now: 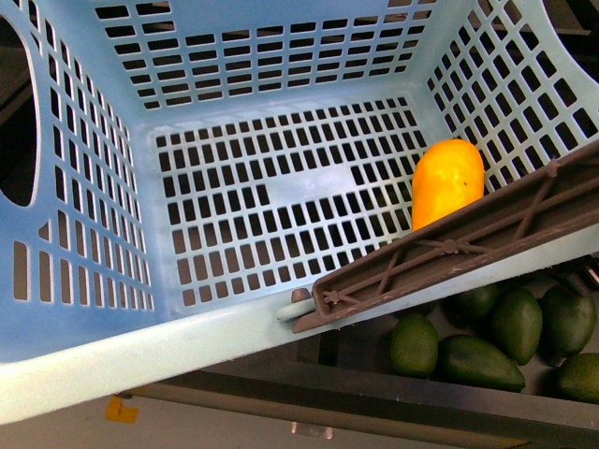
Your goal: Pick mango and avocado into basket
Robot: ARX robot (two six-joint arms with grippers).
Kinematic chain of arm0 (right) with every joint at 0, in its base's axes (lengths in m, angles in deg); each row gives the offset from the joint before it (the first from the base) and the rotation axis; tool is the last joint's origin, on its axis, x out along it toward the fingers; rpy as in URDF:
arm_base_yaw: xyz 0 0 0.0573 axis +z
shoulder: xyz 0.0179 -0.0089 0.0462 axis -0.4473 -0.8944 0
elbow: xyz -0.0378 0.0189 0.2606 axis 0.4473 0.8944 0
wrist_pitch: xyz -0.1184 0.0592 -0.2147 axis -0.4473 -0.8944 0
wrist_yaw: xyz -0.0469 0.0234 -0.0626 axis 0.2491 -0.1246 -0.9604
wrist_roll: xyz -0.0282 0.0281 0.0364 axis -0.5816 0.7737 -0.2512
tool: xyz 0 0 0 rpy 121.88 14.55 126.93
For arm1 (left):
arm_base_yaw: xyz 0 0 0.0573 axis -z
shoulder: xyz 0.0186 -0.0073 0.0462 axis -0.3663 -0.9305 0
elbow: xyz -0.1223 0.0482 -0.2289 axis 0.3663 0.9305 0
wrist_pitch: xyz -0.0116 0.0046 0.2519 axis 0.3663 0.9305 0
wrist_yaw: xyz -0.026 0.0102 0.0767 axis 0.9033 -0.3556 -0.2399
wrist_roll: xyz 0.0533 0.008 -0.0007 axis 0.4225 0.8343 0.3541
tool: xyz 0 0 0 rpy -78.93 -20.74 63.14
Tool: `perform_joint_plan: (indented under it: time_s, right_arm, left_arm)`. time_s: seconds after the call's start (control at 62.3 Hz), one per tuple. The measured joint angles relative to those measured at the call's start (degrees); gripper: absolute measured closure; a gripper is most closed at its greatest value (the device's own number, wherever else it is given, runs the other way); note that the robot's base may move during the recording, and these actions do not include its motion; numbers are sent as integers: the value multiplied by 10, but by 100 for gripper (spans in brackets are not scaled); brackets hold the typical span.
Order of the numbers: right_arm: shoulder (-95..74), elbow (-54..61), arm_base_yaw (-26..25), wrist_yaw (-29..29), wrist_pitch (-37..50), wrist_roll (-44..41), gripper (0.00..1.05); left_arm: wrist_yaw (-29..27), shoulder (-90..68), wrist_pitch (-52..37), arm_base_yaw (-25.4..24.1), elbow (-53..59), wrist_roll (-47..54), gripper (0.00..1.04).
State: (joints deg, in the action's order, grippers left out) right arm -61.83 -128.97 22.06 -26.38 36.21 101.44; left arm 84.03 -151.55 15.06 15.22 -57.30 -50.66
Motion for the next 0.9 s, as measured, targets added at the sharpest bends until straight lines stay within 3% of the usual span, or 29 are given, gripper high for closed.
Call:
perform_joint_plan:
  time_s: [0.899]
  right_arm:
    - [-41, -12, -23, 6, 0, -5, 9]
  left_arm:
    - [0, 0, 0, 0, 0, 0, 89]
